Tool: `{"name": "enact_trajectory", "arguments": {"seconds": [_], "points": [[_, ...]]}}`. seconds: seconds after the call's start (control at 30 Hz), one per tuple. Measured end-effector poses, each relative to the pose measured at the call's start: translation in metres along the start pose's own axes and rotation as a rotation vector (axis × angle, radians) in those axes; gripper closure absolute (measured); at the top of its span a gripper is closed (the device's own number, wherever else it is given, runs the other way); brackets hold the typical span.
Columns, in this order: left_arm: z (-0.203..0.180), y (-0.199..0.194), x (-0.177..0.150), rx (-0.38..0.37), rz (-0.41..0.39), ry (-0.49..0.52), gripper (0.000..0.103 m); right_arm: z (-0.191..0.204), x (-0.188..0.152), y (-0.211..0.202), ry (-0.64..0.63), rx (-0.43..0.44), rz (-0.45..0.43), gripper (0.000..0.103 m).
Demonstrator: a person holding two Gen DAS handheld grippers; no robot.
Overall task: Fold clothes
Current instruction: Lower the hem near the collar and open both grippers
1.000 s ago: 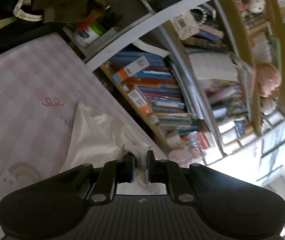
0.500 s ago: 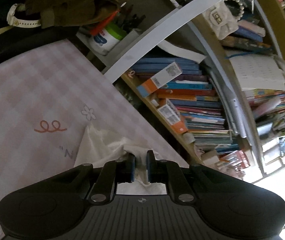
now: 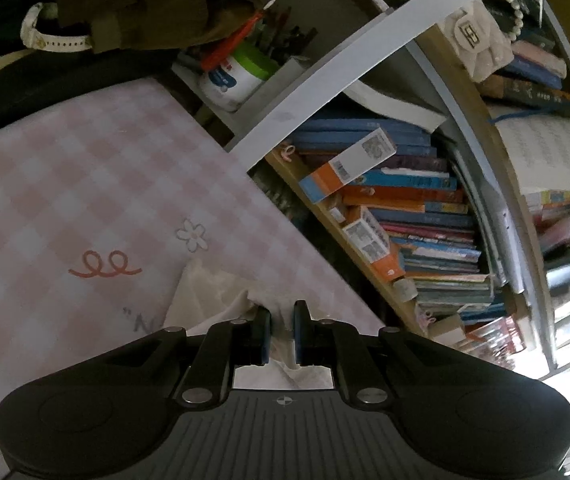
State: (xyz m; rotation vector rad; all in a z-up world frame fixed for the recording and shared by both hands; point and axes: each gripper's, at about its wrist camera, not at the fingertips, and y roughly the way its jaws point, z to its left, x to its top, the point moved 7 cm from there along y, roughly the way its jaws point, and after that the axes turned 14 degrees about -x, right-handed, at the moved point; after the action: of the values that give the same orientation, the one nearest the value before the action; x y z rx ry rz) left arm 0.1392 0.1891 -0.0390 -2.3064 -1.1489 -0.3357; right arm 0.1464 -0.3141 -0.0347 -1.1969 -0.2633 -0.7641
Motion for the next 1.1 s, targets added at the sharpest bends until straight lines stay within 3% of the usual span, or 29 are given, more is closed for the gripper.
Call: {"name": "enact_trajectory", "arguments": {"seconds": [0.1, 0.27, 0.47, 0.67, 0.87, 1.03, 1.1], "points": [[0.007, 0.006, 0.007, -0.043, -0.017, -0.042, 0.093, -0.004, 0.006, 0.001, 0.084, 0.033, -0.016, 0.094], [0.027, 0.025, 0.011, -0.050, -0.001, -0.103, 0.093, -0.006, 0.010, 0.007, 0.158, 0.011, -0.037, 0.094], [0.032, 0.050, 0.016, -0.054, 0.064, -0.079, 0.093, -0.014, 0.012, 0.030, 0.177, -0.066, -0.021, 0.094], [0.049, 0.070, 0.014, 0.019, 0.128, -0.054, 0.093, -0.032, 0.009, 0.053, 0.215, -0.143, 0.001, 0.094], [0.063, 0.089, 0.007, 0.149, 0.200, 0.027, 0.089, -0.043, 0.009, 0.069, 0.232, -0.175, 0.027, 0.094], [0.061, 0.089, 0.005, 0.162, 0.233, 0.087, 0.085, -0.043, 0.010, 0.072, 0.210, -0.189, 0.034, 0.093], [0.057, 0.084, 0.007, 0.177, 0.242, 0.125, 0.078, -0.042, 0.010, 0.069, 0.200, -0.185, 0.031, 0.093]]}}
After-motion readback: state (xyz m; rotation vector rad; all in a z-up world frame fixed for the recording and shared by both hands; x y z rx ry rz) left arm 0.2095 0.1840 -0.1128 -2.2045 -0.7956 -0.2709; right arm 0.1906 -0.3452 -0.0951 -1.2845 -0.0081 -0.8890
